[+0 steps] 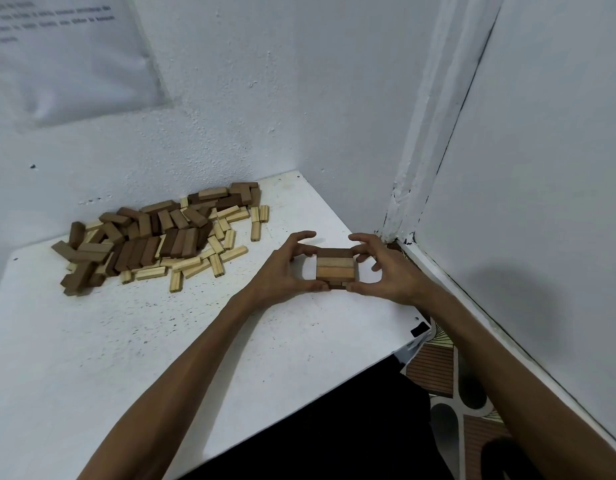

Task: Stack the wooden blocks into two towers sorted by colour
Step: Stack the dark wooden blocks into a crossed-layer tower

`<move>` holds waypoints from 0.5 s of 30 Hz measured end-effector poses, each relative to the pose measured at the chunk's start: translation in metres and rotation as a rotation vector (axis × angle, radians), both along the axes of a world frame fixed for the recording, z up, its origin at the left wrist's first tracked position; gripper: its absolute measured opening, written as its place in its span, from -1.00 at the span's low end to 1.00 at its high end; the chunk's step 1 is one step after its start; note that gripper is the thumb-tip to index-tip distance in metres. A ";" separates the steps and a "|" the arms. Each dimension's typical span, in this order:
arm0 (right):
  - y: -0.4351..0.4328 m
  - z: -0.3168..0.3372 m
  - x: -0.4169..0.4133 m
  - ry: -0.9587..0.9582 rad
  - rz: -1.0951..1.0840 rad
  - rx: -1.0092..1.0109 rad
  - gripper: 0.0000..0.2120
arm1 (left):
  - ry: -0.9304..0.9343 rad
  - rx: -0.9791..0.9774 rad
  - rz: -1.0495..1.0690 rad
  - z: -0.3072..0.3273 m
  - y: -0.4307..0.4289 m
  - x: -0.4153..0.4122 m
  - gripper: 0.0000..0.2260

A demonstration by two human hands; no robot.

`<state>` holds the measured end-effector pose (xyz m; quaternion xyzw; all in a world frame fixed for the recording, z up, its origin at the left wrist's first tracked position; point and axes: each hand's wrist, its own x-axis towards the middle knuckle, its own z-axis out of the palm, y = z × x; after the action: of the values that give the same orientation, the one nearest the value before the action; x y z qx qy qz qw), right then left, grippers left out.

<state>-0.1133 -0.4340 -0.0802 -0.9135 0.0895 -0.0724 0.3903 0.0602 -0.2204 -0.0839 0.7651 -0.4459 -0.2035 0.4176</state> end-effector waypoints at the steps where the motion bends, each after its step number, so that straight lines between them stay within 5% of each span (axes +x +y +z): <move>1: 0.000 -0.001 0.000 -0.003 0.001 -0.002 -0.16 | 0.004 -0.005 0.003 0.000 0.000 0.000 -0.13; 15: -0.002 -0.007 0.001 -0.028 0.000 -0.013 -0.15 | -0.003 -0.031 -0.013 0.002 0.001 -0.003 -0.17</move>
<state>-0.1122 -0.4360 -0.0867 -0.9148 0.0835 -0.0859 0.3858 0.0568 -0.2199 -0.0820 0.7560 -0.4546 -0.1980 0.4274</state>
